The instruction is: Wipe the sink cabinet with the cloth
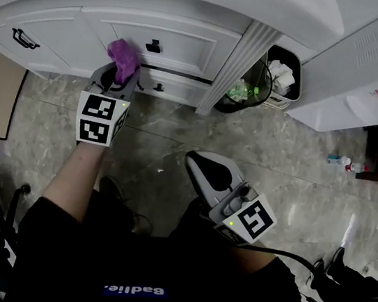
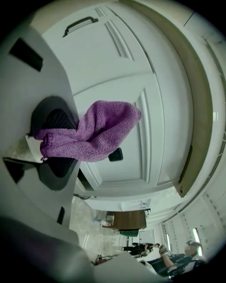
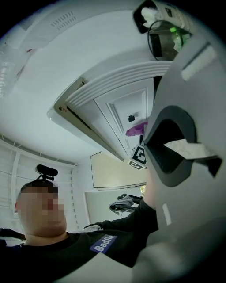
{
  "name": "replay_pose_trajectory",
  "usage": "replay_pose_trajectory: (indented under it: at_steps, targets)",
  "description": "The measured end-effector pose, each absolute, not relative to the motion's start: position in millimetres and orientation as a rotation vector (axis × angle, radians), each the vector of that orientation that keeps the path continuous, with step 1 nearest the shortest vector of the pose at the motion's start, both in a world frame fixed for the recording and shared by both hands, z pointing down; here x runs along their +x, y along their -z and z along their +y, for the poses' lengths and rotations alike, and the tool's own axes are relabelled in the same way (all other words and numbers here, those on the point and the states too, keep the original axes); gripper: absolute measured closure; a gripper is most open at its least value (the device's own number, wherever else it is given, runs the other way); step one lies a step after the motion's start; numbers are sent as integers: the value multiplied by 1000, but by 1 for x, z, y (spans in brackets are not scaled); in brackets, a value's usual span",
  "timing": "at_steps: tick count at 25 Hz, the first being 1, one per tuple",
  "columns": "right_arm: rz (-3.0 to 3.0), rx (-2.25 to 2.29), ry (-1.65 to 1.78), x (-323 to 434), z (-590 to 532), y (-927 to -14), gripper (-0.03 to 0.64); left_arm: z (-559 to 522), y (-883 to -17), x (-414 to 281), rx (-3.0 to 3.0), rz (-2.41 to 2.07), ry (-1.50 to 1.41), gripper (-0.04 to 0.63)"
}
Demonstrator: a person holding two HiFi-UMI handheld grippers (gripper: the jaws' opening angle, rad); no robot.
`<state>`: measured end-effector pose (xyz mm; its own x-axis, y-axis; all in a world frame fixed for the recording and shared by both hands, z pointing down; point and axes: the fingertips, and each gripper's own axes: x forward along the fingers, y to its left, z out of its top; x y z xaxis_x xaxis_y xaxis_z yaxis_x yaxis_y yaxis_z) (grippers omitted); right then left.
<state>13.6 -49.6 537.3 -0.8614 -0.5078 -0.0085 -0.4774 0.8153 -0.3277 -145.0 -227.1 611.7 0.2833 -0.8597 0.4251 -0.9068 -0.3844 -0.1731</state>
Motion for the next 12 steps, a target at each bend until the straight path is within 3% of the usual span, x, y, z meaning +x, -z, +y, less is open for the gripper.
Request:
replay_pose_trajectory:
  at_steps: [6,12]
  targets:
    - [2930,-772,503,6,-40,-542,615,-250,-624,-193,2271,-1824,-652,488]
    - [2957,-777,503,6,-38,-536,615,-253,-630,-128,2352,-1682,-642,488]
